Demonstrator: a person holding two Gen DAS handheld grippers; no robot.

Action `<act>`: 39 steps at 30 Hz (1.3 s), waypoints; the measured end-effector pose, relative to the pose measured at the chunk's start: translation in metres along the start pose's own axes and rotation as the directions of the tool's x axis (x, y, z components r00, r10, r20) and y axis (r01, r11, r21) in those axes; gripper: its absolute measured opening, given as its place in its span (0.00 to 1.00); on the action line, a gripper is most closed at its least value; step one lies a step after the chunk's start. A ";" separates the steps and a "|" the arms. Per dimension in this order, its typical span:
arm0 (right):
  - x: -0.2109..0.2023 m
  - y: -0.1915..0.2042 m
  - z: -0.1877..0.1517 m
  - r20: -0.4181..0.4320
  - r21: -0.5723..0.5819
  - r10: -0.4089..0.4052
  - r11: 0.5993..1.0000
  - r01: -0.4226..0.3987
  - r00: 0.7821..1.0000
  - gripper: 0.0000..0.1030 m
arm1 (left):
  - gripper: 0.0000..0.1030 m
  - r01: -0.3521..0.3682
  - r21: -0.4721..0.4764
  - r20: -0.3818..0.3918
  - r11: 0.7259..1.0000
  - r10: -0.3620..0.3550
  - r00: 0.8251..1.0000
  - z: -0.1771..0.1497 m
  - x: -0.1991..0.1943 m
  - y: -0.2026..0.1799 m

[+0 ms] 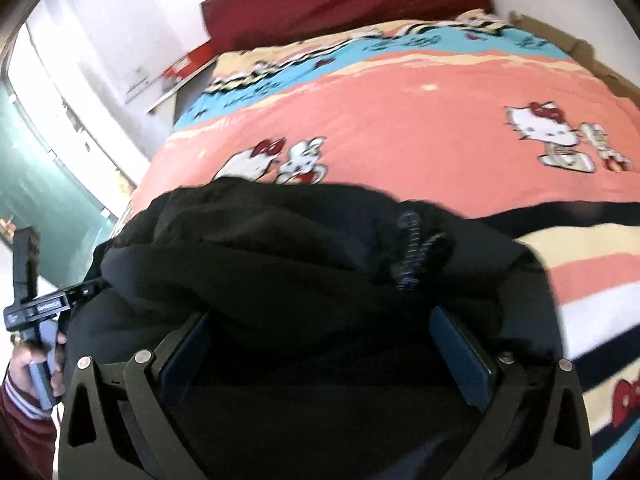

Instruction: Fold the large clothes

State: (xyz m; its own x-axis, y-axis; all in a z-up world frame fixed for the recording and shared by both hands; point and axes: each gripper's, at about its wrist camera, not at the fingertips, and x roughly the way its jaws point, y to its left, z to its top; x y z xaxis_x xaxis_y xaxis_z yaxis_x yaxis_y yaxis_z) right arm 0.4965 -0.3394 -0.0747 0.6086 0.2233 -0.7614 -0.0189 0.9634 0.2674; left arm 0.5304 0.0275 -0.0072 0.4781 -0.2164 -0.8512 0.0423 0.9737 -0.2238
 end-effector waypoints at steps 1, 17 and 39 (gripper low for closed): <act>-0.009 0.001 0.002 0.026 -0.005 -0.016 1.000 0.017 1.000 0.99 | 0.77 0.020 -0.004 0.023 1.000 -0.020 1.000 0.000 -0.006 -0.001; 0.007 0.000 0.045 0.027 -0.016 -0.133 0.991 0.134 0.991 0.99 | 0.77 -0.023 0.014 0.057 1.000 0.022 0.998 0.035 0.003 -0.028; 0.047 0.044 0.024 -0.069 -0.135 0.081 0.987 -0.090 0.994 1.00 | 0.79 0.138 0.035 -0.050 0.990 -0.136 0.989 0.030 0.049 -0.036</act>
State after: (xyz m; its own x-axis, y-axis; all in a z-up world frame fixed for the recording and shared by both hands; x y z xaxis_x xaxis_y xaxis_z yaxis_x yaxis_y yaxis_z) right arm 0.5432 -0.2900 -0.0841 0.5490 0.3102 -0.7761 -0.1801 0.9507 0.2525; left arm 0.5788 -0.0163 -0.0265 0.4235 -0.3499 -0.8356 0.1388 0.9366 -0.3218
